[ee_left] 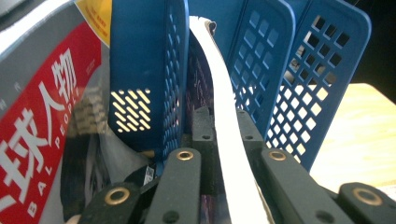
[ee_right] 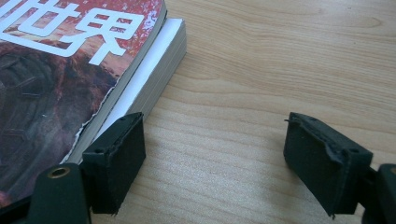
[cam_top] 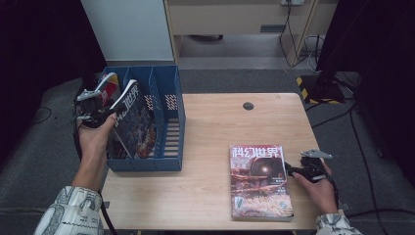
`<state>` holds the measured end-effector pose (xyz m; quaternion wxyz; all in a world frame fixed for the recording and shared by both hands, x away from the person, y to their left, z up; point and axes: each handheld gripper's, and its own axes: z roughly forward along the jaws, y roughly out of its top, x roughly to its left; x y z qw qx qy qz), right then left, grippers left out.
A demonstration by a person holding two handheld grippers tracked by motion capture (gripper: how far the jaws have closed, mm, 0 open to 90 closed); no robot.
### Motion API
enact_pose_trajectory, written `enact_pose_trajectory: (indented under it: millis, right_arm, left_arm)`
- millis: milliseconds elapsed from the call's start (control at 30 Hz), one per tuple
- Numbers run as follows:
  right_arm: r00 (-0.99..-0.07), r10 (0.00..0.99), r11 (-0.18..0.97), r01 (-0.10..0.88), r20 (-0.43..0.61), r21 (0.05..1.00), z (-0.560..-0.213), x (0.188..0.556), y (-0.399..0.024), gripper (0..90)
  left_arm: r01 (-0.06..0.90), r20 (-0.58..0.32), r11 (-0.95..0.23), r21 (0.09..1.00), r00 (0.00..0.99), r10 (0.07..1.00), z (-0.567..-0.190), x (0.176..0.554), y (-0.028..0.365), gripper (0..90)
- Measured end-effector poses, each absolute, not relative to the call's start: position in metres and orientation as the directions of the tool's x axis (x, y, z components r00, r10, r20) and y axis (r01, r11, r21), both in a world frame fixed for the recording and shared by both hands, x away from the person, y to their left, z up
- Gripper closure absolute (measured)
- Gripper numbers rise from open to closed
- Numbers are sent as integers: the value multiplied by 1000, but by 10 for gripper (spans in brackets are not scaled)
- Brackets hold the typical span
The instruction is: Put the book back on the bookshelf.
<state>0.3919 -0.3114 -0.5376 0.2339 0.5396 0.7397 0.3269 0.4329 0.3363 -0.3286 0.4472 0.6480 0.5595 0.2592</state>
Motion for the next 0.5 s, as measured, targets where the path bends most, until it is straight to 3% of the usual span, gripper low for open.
enact_pose_trajectory:
  millis: [500]
  right_arm:
    - [-308,951,204,645,7,736,-538,392,-311,208]
  left_arm:
    - [447,-142,17,895,249,958,-314,437,329,823]
